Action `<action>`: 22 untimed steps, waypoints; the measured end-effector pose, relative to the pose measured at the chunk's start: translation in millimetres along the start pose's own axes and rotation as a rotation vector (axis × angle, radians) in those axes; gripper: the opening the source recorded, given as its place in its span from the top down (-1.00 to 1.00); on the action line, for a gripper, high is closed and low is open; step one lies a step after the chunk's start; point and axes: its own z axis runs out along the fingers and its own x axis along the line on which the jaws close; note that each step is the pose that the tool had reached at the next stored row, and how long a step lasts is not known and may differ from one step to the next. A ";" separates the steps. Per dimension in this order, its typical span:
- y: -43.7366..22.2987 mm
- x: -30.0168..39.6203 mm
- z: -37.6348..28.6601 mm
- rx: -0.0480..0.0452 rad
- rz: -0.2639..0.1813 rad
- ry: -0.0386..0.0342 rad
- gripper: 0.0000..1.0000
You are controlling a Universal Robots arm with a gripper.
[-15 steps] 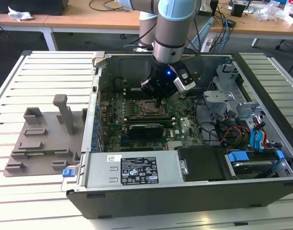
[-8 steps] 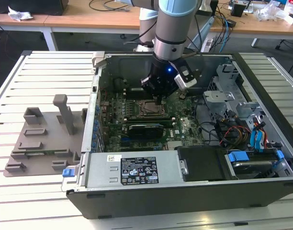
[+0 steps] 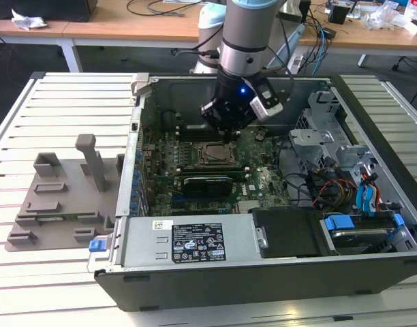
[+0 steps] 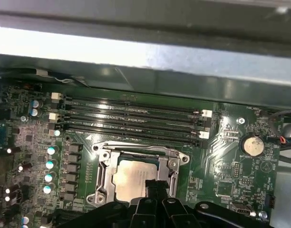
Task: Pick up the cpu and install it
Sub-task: 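Install the first cpu locking lever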
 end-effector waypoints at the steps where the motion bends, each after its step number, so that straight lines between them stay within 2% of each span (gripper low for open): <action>1: 0.0 0.2 -4.3 0.0001 0.000 0.0000 0.79; 3: -0.1 0.4 -9.6 0.0001 0.000 0.0000 0.79; 9: -0.2 0.8 -18.6 0.0001 0.000 0.0000 0.79; 10: -0.2 0.9 -22.6 0.0001 0.000 0.0000 0.79; 12: -0.3 1.1 -26.0 0.0001 0.000 0.0001 0.79; 14: -0.3 1.4 -33.8 0.0000 0.000 0.0000 0.79; 22: -0.3 1.4 -35.0 0.0001 0.000 0.0000 0.79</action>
